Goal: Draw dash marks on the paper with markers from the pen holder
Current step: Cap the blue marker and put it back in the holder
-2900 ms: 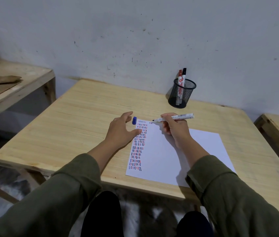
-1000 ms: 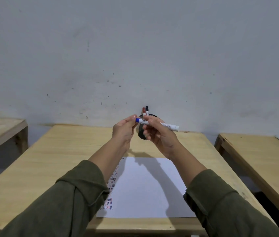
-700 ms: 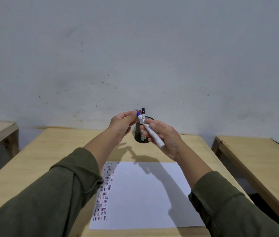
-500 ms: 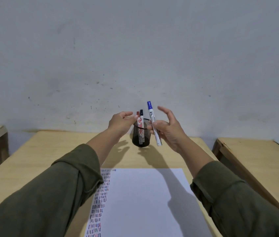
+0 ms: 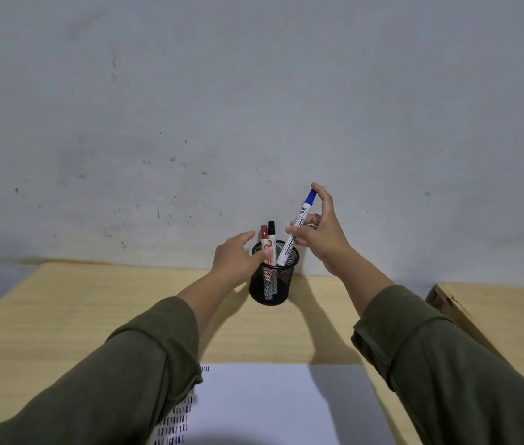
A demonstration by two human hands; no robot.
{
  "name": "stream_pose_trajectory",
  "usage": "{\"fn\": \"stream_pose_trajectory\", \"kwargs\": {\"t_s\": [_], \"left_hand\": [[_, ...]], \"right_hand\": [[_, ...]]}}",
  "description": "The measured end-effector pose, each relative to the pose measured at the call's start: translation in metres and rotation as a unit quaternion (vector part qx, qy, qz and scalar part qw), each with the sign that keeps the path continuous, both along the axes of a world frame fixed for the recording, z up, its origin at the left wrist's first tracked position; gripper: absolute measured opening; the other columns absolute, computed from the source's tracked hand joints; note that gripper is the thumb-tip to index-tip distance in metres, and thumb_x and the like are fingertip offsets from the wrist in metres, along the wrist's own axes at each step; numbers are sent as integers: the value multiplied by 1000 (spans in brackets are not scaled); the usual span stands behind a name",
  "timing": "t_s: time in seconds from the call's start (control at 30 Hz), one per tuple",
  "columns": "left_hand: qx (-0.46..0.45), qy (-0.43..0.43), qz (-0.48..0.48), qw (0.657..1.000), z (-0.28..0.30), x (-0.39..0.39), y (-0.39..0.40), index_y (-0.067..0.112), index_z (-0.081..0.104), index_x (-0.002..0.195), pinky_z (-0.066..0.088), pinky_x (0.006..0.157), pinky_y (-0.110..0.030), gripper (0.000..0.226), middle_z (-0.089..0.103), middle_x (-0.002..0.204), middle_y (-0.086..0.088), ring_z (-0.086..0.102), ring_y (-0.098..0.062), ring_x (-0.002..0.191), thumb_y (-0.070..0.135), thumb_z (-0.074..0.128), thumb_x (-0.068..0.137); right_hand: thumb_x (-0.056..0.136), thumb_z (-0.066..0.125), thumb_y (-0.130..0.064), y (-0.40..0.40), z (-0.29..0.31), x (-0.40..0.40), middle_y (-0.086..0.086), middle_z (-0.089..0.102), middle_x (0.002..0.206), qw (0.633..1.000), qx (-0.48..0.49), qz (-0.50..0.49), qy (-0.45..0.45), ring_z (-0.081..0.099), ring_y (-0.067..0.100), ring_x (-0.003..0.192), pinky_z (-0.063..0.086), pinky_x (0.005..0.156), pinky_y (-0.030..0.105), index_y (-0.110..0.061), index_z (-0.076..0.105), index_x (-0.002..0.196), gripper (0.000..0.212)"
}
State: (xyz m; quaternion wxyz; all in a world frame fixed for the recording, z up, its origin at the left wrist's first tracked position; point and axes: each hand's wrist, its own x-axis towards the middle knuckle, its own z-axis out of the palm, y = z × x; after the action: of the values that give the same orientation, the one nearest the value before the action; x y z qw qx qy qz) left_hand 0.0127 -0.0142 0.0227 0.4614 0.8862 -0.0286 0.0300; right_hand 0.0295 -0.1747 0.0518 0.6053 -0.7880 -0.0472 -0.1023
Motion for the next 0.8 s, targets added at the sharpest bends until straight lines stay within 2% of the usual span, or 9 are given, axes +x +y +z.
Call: {"fn": "stream_pose_trajectory", "kwargs": {"t_s": [0.1, 0.17, 0.27, 0.37, 0.43, 0.6, 0.7, 0.8], "left_hand": [[-2, 5, -6, 1000, -9, 6, 1, 20, 42, 140, 30, 110, -35, 62, 43, 147, -6, 38, -24, 136, 40, 61, 85], [-22, 11, -3, 1000, -13, 9, 2, 22, 46, 137, 33, 107, -33, 59, 47, 144, -6, 41, -23, 134, 39, 63, 84], [-50, 14, -5, 999, -19, 13, 1, 25, 52, 132, 36, 102, -30, 53, 53, 140, -4, 46, -20, 131, 36, 66, 82], [-70, 15, -2, 997, -22, 14, 1, 24, 53, 131, 36, 101, -28, 52, 54, 139, -3, 46, -18, 130, 35, 66, 82], [-76, 15, -5, 997, -24, 14, 1, 24, 53, 132, 35, 98, -25, 52, 53, 139, -3, 45, -18, 131, 34, 66, 83], [-94, 15, -7, 995, -25, 14, 0, 22, 52, 132, 33, 91, -19, 52, 54, 138, -1, 46, -17, 129, 32, 66, 83], [-98, 15, -6, 995, -25, 14, 0, 22, 53, 132, 32, 91, -18, 51, 55, 138, -1, 47, -16, 129, 30, 66, 83], [-103, 16, -9, 995, -25, 14, 0, 21, 52, 132, 32, 90, -18, 51, 54, 138, -2, 47, -17, 129, 29, 66, 84]], "right_hand": [[80, 63, 6, 3, -11, 12, 19, 56, 85, 999, -28, -16, -22, 62, 22, 77, 55, 84, 43, -43, 26, 137, 84], [80, 64, 4, 4, -17, 17, 19, 60, 88, 998, -52, -15, -29, 63, 21, 76, 55, 74, 33, -42, 26, 137, 83], [80, 63, 3, 5, -24, 19, 8, 59, 83, 991, -127, -2, -37, 60, 16, 71, 47, 59, 17, -39, 25, 138, 81], [80, 63, 3, 6, -29, 18, -5, 55, 79, 978, -204, 14, -44, 57, 8, 69, 40, 50, 11, -33, 29, 138, 76], [79, 64, 1, 6, -31, 19, -8, 53, 79, 971, -236, 19, -43, 56, 9, 71, 37, 51, 10, -28, 35, 134, 69], [73, 70, 0, 8, -36, 26, 3, 55, 97, 956, -287, 20, -61, 54, 11, 74, 37, 57, 12, -20, 45, 124, 60], [75, 69, -2, 10, -36, 28, 5, 45, 102, 948, -308, 16, -75, 51, 18, 82, 37, 60, 12, -20, 48, 126, 58], [78, 65, -1, 11, -36, 30, 5, 39, 104, 946, -316, 17, -71, 49, 19, 87, 46, 71, 22, -23, 47, 131, 61]]}}
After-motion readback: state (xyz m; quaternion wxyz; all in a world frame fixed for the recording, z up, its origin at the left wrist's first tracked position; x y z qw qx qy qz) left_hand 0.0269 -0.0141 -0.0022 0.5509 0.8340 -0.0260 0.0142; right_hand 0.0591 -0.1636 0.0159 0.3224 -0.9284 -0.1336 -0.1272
